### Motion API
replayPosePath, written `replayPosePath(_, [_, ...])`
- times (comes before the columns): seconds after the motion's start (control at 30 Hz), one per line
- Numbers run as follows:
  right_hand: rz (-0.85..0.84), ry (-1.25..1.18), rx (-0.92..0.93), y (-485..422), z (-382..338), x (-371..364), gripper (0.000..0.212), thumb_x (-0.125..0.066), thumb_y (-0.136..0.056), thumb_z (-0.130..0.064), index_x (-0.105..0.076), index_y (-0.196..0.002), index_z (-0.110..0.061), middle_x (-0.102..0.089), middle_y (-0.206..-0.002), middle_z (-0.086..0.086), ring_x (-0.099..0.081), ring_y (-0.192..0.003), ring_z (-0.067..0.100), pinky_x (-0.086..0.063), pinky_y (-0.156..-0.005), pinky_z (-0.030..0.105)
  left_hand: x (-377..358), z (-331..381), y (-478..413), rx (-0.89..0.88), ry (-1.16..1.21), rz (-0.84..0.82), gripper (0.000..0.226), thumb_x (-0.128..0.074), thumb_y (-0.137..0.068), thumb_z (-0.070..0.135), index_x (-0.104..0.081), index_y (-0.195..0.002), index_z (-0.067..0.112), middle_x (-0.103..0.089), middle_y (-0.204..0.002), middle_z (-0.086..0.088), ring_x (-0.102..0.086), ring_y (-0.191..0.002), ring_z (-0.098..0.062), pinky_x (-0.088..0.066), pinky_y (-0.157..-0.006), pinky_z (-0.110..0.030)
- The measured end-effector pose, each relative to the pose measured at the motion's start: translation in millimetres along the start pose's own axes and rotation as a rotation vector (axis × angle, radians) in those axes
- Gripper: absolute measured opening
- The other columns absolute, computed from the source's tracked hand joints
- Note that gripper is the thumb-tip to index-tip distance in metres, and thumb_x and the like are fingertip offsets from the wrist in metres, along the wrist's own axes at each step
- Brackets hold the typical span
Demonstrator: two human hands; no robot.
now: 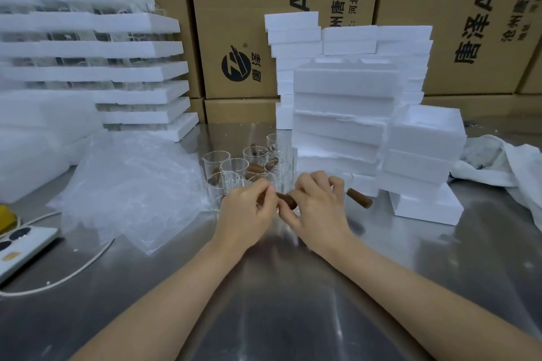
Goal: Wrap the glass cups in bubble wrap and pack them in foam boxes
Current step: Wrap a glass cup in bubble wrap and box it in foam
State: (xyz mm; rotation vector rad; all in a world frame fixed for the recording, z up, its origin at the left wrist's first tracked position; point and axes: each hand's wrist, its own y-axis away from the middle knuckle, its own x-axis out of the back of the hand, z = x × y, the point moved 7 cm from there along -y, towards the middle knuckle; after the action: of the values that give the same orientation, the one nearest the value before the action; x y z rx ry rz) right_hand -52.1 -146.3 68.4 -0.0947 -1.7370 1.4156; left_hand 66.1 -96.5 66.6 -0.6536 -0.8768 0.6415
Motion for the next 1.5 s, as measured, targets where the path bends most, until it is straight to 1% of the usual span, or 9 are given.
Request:
replayPosePath(0.2, [0.113, -0.353, -0.345, -1, 27, 17, 0.028, -0.06, -0.092, -0.031, -0.071, -0.074, -0.012, -0.049, -0.078, 0.0, -0.041, -0.083, 0.02, -0.023, -0.075, 0.029, -1, 16, 5, -0.132, 0.089, -0.023, 0.05, -0.037, -0.095, 0.036, -0.064, -0.066, 0.006, -0.066, -0.058, 0.001, -0.064, -0.054, -0.015, -0.05, -0.058, -0.038])
replayPosePath(0.43, [0.059, -1.053, -0.747, 19, 11, 4, 0.023, -0.048, -0.097, -0.032, -0.063, -0.081, -0.024, -0.053, -0.083, 0.003, -0.05, -0.075, 0.0, -0.038, -0.071, 0.011, -26, 6, 0, 0.096, 0.436, 0.006, 0.04, -0.032, -0.092, 0.051, -0.055, -0.102, 0.019, -0.065, -0.088, 0.01, -0.066, -0.071, -0.013, -0.049, -0.058, -0.034])
replayPosePath(0.53, [0.004, -1.207, -0.768, 20, 1, -9, 0.015, -0.052, -0.098, -0.022, -0.066, -0.091, -0.021, -0.061, -0.075, 0.0, -0.056, -0.07, 0.011, -0.044, -0.065, 0.029, -30, 11, -9, 0.082, 0.451, -0.048, 0.026, -0.039, -0.09, 0.051, -0.057, -0.096, 0.033, -0.065, -0.078, 0.013, -0.062, -0.066, -0.009, -0.047, -0.06, -0.029])
replayPosePath(0.7, [-0.036, -1.326, -0.678, 10, -7, -21, 0.015, -0.054, -0.097, -0.011, -0.066, -0.101, -0.005, -0.063, -0.068, -0.007, -0.056, -0.059, 0.004, -0.043, -0.054, 0.019, -34, 2, -7, 0.179, 0.613, -0.092, 0.03, -0.046, -0.092, 0.045, -0.065, -0.101, 0.023, -0.063, -0.066, 0.002, -0.056, -0.053, -0.021, -0.046, -0.047, -0.028])
replayPosePath(0.8, [-0.095, -1.413, -0.706, 11, -9, -26, 0.014, -0.055, -0.095, -0.006, -0.069, -0.095, -0.004, -0.062, -0.063, 0.0, -0.053, -0.053, 0.008, -0.045, -0.05, 0.019, -36, -6, -4, 0.311, 0.75, -0.089, 0.026, -0.047, -0.098, 0.03, -0.067, -0.096, 0.014, -0.057, -0.059, 0.0, -0.044, -0.042, -0.012, -0.036, -0.04, -0.019])
replayPosePath(1.0, [-0.212, -1.506, -0.758, 15, -8, -24, 0.022, -0.055, -0.092, 0.005, -0.069, -0.103, -0.008, -0.069, -0.067, 0.001, -0.063, -0.059, 0.009, -0.05, -0.057, 0.018, -44, -5, 2, 0.463, 0.872, -0.157, 0.031, -0.034, -0.103, 0.017, -0.06, -0.097, 0.003, -0.059, -0.066, -0.001, -0.052, -0.051, -0.004, -0.037, -0.042, -0.015])
replayPosePath(1.17, [-0.231, -1.531, -0.767, 16, -9, -20, 0.035, -0.055, -0.091, 0.007, -0.065, -0.092, -0.027, -0.069, -0.069, 0.004, -0.064, -0.059, 0.009, -0.053, -0.058, 0.018, -43, -1, 4, 0.446, 0.89, -0.185, 0.03, -0.031, -0.104, 0.015, -0.057, -0.099, 0.0, -0.057, -0.056, 0.008, -0.046, -0.043, 0.0, -0.035, -0.04, -0.012])
replayPosePath(1.37, [-0.23, -1.554, -0.75, 14, -8, -19, 0.031, -0.057, -0.09, 0.006, -0.066, -0.09, -0.024, -0.067, -0.068, 0.009, -0.063, -0.057, 0.01, -0.052, -0.056, 0.018, -43, -3, 2, 0.434, 0.864, -0.178, 0.033, -0.032, -0.104, 0.02, -0.061, -0.099, 0.005, -0.052, -0.069, -0.014, -0.041, -0.042, -0.004, -0.034, -0.039, -0.015])
replayPosePath(1.5, [-0.24, -1.552, -0.735, 14, -10, -20, 0.024, -0.058, -0.09, 0.004, -0.065, -0.095, -0.019, -0.068, -0.066, 0.006, -0.063, -0.057, 0.01, -0.052, -0.055, 0.018, -37, -1, 3, 0.406, 0.845, -0.162, 0.033, -0.031, -0.105, 0.018, -0.06, -0.099, 0.004, -0.057, -0.059, 0.002, -0.043, -0.04, -0.003, -0.036, -0.04, -0.015])
